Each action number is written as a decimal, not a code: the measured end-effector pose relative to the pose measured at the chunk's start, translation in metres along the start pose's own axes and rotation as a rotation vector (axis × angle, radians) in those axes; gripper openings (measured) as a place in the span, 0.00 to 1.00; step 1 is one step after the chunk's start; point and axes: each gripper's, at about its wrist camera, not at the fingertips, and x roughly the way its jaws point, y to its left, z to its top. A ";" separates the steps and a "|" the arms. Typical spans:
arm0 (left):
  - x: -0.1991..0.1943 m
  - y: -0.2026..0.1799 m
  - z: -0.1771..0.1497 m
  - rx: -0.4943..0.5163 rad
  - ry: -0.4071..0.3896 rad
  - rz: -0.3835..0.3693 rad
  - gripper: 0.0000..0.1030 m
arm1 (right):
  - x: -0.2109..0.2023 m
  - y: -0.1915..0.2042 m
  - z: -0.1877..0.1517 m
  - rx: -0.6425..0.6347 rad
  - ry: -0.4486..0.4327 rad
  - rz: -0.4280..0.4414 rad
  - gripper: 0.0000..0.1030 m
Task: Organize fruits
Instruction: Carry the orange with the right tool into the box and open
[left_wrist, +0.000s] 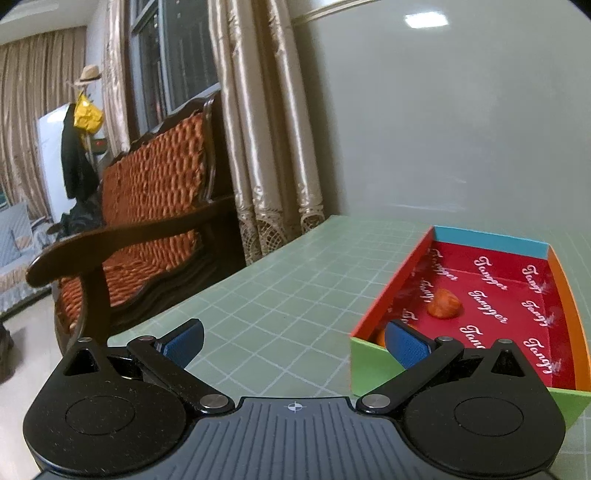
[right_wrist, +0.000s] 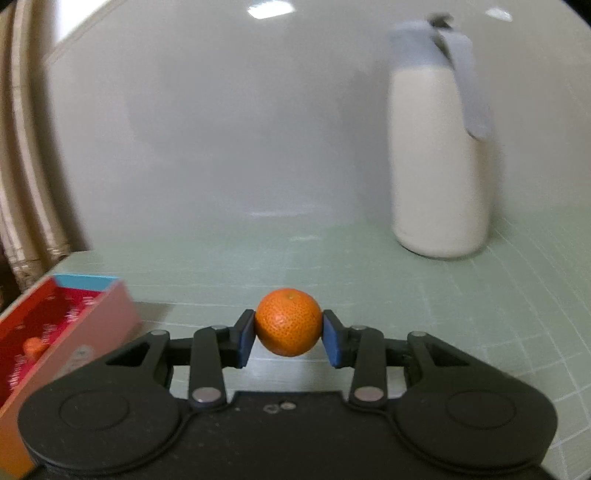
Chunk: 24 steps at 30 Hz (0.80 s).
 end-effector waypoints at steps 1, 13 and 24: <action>0.001 0.002 0.000 -0.008 0.004 0.003 1.00 | -0.004 0.006 -0.001 -0.013 -0.006 0.013 0.36; -0.001 0.048 -0.007 -0.072 0.013 0.099 1.00 | -0.027 0.089 -0.002 -0.135 -0.010 0.202 0.36; 0.008 0.086 -0.011 -0.151 0.035 0.135 1.00 | -0.021 0.170 -0.020 -0.264 0.059 0.351 0.36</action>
